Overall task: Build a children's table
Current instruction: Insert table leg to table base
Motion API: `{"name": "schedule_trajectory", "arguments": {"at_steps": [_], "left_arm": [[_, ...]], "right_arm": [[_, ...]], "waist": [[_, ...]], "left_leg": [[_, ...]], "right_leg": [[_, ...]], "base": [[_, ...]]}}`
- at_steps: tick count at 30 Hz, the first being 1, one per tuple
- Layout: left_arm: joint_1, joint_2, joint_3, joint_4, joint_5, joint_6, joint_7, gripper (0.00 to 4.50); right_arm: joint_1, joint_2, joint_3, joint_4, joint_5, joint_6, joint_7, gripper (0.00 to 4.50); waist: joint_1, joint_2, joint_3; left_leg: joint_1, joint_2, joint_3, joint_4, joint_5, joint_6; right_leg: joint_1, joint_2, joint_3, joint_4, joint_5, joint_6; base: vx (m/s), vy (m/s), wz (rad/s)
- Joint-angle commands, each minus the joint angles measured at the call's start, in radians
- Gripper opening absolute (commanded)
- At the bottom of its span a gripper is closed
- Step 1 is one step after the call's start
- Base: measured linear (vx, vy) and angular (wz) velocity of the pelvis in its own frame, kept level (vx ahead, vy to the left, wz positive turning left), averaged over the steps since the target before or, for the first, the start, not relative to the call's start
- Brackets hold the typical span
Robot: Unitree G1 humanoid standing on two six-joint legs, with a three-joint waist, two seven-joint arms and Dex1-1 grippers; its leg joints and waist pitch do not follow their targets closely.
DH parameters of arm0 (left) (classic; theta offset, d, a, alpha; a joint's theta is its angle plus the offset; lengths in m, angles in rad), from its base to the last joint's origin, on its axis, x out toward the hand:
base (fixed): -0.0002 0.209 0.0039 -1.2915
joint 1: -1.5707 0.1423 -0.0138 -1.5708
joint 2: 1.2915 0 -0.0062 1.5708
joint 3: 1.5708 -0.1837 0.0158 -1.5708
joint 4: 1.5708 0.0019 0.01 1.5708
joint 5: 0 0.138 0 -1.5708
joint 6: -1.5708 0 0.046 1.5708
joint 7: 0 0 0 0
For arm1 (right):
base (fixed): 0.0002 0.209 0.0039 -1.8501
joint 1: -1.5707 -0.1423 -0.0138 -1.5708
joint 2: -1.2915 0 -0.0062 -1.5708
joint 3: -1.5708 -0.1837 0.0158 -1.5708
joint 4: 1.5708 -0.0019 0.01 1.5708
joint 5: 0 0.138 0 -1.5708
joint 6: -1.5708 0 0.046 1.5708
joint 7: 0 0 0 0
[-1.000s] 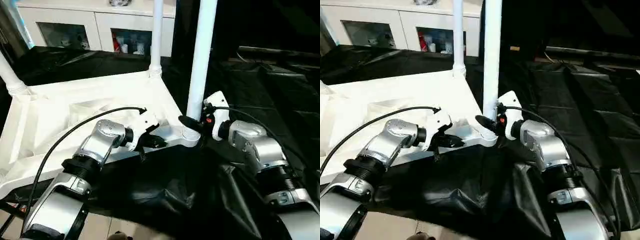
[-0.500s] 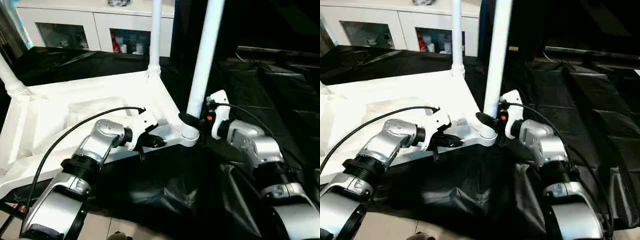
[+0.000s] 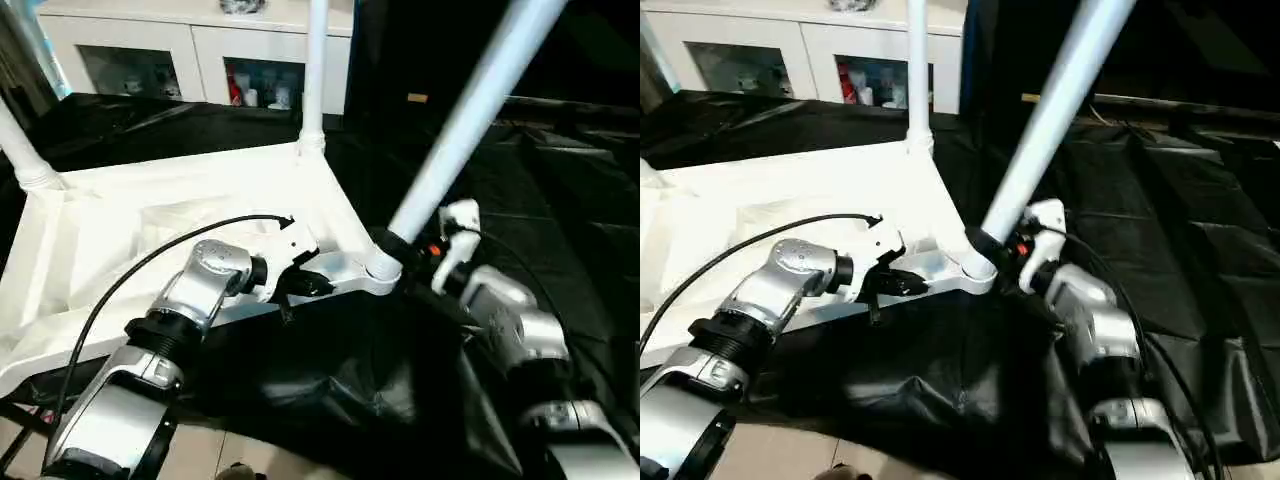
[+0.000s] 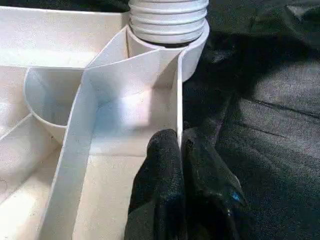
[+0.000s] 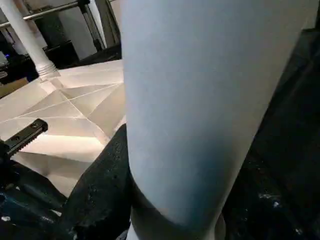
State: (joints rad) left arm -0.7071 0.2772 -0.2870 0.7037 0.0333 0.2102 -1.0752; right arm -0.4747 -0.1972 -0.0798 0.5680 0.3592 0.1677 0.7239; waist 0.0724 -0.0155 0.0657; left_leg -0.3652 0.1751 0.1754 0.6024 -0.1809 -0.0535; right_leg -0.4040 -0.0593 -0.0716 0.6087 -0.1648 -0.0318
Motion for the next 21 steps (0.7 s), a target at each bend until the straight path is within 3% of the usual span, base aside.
{"name": "schedule_trajectory", "arguments": {"at_steps": [1,7,9,10,11,15,16,17,19,21], "left_arm": [[-0.025,0.022,0.017,0.019,0.009,-0.004,0.033,0.00],[-0.029,0.019,0.016,0.023,0.011,-0.010,0.035,0.00],[-0.029,0.019,0.015,0.024,0.013,-0.015,0.035,0.00],[-0.029,0.019,0.015,0.025,0.014,-0.016,0.036,0.00],[-0.029,0.018,0.014,0.026,0.015,-0.017,0.037,0.00],[-0.026,0.021,0.008,0.026,0.019,-0.024,0.036,0.00],[-0.025,0.021,0.008,0.026,0.019,-0.025,0.036,0.00],[-0.024,0.020,0.008,0.026,0.019,-0.025,0.036,0.00],[-0.022,0.020,0.007,0.026,0.019,-0.029,0.035,0.00],[-0.017,0.023,0.003,0.020,0.019,-0.032,0.025,0.00]], "right_arm": [[0.057,-0.009,-0.012,0.050,-0.027,0.018,-0.019,1.90],[0.110,-0.019,0.041,-0.029,-0.063,-0.012,-0.010,1.90],[0.117,-0.033,0.091,-0.068,-0.105,-0.018,0.002,1.90],[0.116,-0.035,0.099,-0.073,-0.112,-0.018,0.005,1.90],[0.113,-0.037,0.106,-0.074,-0.118,-0.014,0.005,1.90],[0.096,-0.046,0.141,-0.077,-0.149,-0.014,0.016,1.90],[0.092,-0.050,0.151,-0.079,-0.152,-0.006,0.023,1.90],[0.089,-0.054,0.161,-0.081,-0.154,0.000,0.032,1.90],[0.083,-0.065,0.183,-0.082,-0.163,0.014,0.055,1.90],[0.073,-0.076,0.208,-0.074,-0.176,0.028,0.086,1.90]], "waist": [[0.004,0.016,-0.071],[0.016,0.015,-0.071],[0.016,0.012,-0.069],[0.015,0.005,-0.069],[0.016,0.010,-0.067],[0.012,0.011,-0.064],[0.010,0.001,-0.064],[0.012,-0.001,-0.065],[0.013,0.004,-0.065],[0.012,0.002,-0.065]], "left_leg": [[0.015,0.056,-0.023,-0.077,-0.273,0.016],[0.016,0.059,-0.024,-0.082,-0.274,0.014],[0.014,0.055,-0.024,-0.082,-0.277,0.015],[0.014,0.054,-0.022,-0.081,-0.278,0.019],[0.016,0.055,-0.024,-0.081,-0.282,0.018],[0.019,0.055,-0.026,-0.083,-0.316,0.013],[0.018,0.055,-0.025,-0.082,-0.315,0.015],[0.016,0.054,-0.025,-0.082,-0.304,0.018],[0.016,0.055,-0.026,-0.082,-0.292,0.021],[0.014,0.055,-0.025,-0.083,-0.290,0.025]], "right_leg": [[0.051,-0.097,0.052,-0.092,-0.337,-0.198],[0.049,-0.095,0.053,-0.092,-0.326,-0.190],[0.051,-0.096,0.053,-0.093,-0.341,-0.183],[0.050,-0.096,0.053,-0.097,-0.364,-0.173],[0.049,-0.098,0.054,-0.098,-0.391,-0.168],[0.043,-0.098,0.053,-0.107,-0.459,-0.146],[0.043,-0.097,0.052,-0.108,-0.465,-0.143],[0.044,-0.098,0.053,-0.106,-0.471,-0.139],[0.044,-0.099,0.053,-0.106,-0.466,-0.139],[0.044,-0.097,0.053,-0.104,-0.451,-0.142]], "base": [[0.000,0.000,0.00],[0.000,0.000,0.00],[0.000,0.000,0.00],[0.000,0.000,0.00],[0.000,0.000,0.00],[0.000,0.000,0.00],[0.000,0.000,0.00],[0.000,0.000,0.00],[0.000,0.000,0.00],[0.000,0.000,0.00]]}}
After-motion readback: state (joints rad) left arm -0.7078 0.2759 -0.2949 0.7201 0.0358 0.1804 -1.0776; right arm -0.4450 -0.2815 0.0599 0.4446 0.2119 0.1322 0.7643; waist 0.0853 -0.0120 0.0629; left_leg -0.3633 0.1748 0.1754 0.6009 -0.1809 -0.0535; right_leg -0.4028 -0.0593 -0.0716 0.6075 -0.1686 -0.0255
